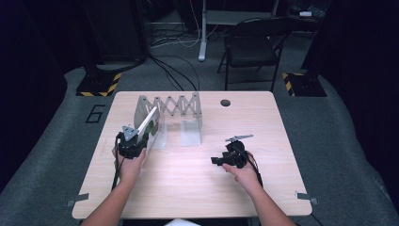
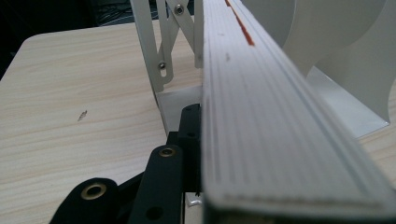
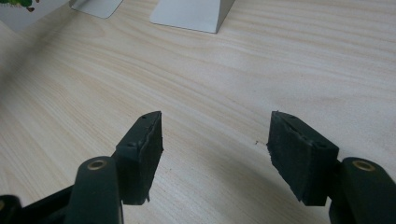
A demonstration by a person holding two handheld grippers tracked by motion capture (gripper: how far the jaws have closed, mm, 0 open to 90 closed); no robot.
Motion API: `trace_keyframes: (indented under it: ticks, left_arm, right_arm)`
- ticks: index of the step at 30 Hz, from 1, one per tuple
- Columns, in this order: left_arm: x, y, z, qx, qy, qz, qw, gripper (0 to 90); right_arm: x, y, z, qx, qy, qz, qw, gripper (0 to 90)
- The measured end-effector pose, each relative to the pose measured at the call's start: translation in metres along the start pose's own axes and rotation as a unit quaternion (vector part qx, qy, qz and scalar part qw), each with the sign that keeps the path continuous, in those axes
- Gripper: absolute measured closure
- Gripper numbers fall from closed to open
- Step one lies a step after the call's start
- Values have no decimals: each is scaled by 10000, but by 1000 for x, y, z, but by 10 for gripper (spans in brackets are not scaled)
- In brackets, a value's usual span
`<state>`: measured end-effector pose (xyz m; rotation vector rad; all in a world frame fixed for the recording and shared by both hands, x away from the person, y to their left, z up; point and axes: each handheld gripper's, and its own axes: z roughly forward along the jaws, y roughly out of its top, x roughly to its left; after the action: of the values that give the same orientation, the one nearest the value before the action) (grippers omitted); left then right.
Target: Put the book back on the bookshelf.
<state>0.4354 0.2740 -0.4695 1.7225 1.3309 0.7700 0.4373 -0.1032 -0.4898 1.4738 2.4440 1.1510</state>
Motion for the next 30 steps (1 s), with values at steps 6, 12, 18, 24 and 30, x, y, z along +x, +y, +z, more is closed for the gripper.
trace_keyframes:
  ticks: [6,12,18,24,30]
  left_arm:
    - [-1,1,4,86,-14,-16,10000,755]
    - [0,-1,10,184,-41,-96,9998,752]
    - [1,-2,15,194,-21,-145,9997,747]
    - [0,-1,19,255,-38,-160,9995,741]
    - [-2,-1,21,184,10,-128,9997,722]
  right_arm:
    - [0,-2,-2,33,-20,85,10000,353]
    - [-1,-4,-5,40,-61,188,9998,353]
    - [-4,-7,-7,-22,-93,128,9999,353]
    - [-5,-9,-9,-20,-121,158,9998,353]
    - [-6,-12,-13,-1,-153,281,9995,353]
